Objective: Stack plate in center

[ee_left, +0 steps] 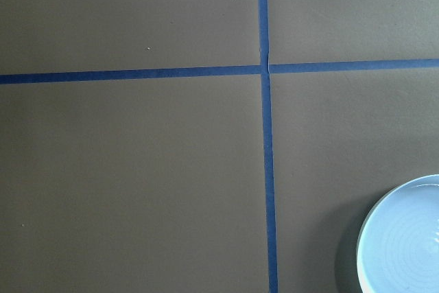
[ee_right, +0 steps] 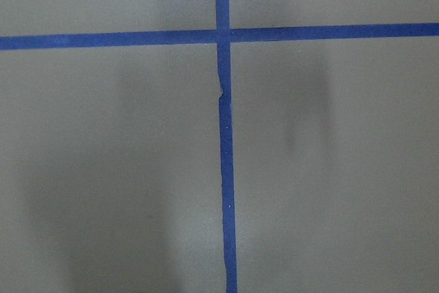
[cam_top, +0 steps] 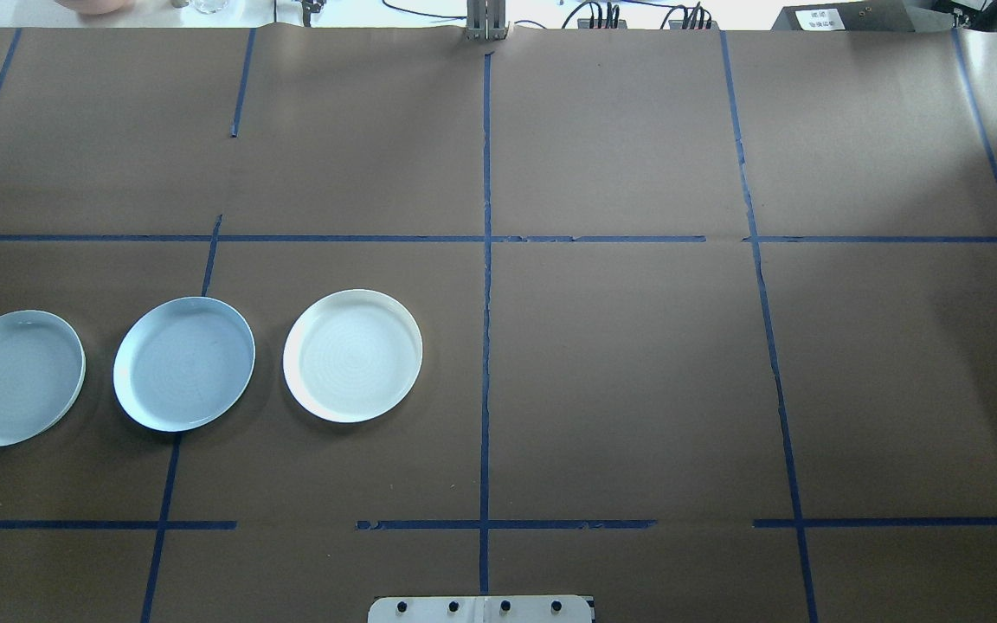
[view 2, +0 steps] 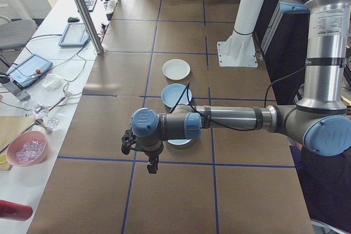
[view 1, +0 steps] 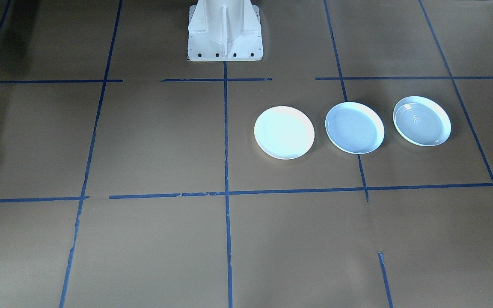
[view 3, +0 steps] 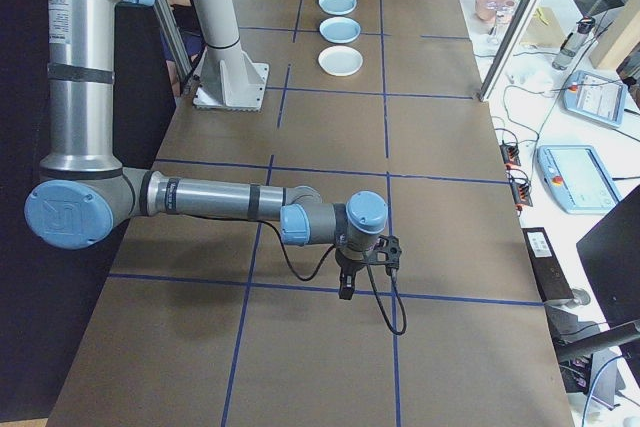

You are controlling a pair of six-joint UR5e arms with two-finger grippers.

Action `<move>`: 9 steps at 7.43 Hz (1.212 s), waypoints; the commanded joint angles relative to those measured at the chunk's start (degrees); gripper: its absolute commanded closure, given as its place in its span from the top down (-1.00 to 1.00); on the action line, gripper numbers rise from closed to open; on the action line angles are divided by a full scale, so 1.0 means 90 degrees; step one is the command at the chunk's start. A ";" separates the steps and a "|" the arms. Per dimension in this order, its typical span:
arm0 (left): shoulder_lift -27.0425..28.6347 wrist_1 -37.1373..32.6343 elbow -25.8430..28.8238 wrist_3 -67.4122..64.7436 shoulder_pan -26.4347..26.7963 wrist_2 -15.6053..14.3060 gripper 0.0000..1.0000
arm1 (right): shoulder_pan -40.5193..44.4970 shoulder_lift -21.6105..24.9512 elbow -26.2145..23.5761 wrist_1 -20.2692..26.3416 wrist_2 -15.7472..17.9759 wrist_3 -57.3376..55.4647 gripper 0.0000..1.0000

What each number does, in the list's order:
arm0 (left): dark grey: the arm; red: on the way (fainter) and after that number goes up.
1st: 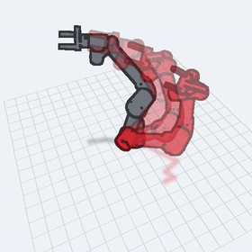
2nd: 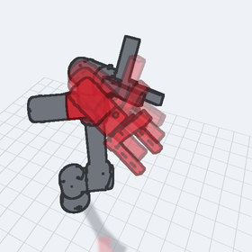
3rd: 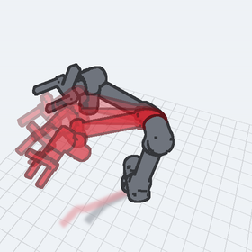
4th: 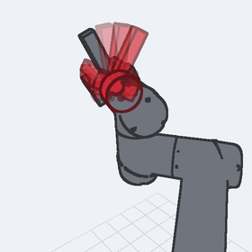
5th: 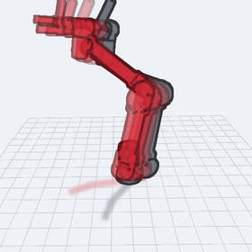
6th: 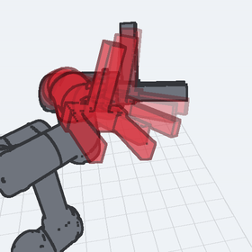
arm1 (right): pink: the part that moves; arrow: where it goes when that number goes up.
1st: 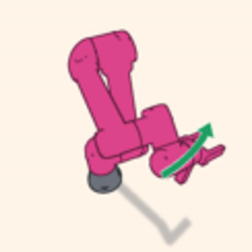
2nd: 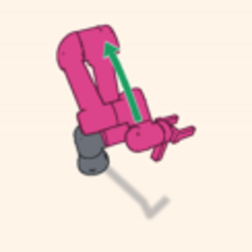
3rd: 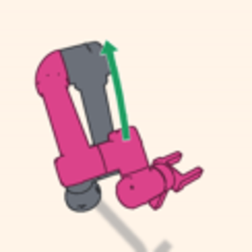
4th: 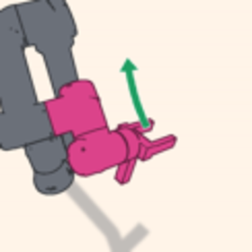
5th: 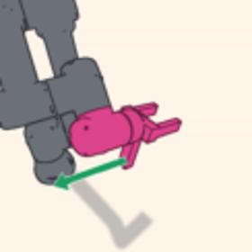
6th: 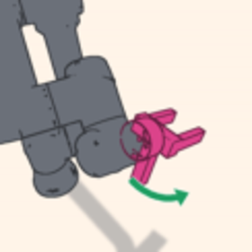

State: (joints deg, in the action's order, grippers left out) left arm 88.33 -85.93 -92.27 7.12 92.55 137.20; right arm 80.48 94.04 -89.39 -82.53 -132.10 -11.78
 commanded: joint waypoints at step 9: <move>-0.0155 -0.1659 -0.0070 -0.2200 -0.0768 -0.0059 1.00 | 0.0003 0.0000 0.0000 0.0000 0.0000 0.0000 1.00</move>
State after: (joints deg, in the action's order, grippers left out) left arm 87.78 -95.87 -92.84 -4.86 89.28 136.73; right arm 80.51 94.04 -89.38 -82.53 -132.10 -11.78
